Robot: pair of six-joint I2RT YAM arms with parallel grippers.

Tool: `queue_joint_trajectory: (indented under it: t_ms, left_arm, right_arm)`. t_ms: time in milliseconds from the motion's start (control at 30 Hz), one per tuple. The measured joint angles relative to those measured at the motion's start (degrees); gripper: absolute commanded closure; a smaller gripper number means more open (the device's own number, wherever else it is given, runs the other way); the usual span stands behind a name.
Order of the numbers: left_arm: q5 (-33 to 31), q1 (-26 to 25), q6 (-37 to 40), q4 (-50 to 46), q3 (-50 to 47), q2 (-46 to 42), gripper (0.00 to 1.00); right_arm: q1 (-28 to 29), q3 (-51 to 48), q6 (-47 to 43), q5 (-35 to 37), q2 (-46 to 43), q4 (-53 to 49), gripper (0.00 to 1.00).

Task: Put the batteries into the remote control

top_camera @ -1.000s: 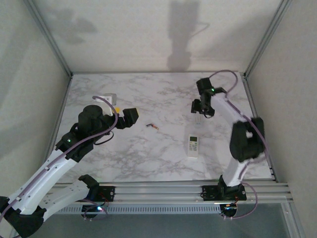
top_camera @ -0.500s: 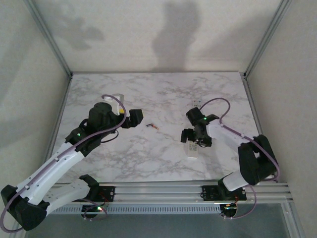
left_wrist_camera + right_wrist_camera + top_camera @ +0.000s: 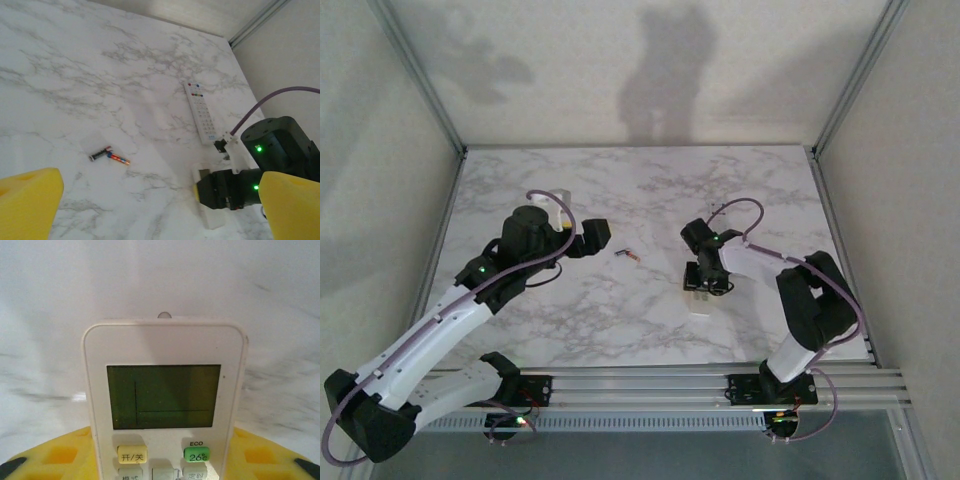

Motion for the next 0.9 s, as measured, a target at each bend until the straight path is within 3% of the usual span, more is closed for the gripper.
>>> queue_joint_trajectory:
  t_ms: [167,333,567,900]
  left_arm:
    - [5.64,0.57,-8.11,0.74,2.80,4.26,0.13]
    - [11.69,0.61,-14.43,-0.26,10.88,13.22,0.33]
    - [11.08,-1.62,-19.61,-3.23,12.52,17.33,0.57]
    - [9.25,-3.54,-21.05,-3.41,11.02,17.84,0.87]
  right_arm:
    - [0.22,0.22,-0.76,-18.21,-9.42,13.97,0.60]
    - [2.32,4.39,-3.08,-29.53,-12.48,22.40,0.59]
    - [3.96,6.67,-7.87,-37.68,-12.44,23.74,0.57]
    - [5.57,8.46,-11.72,-39.95,-9.99,18.93,0.55]
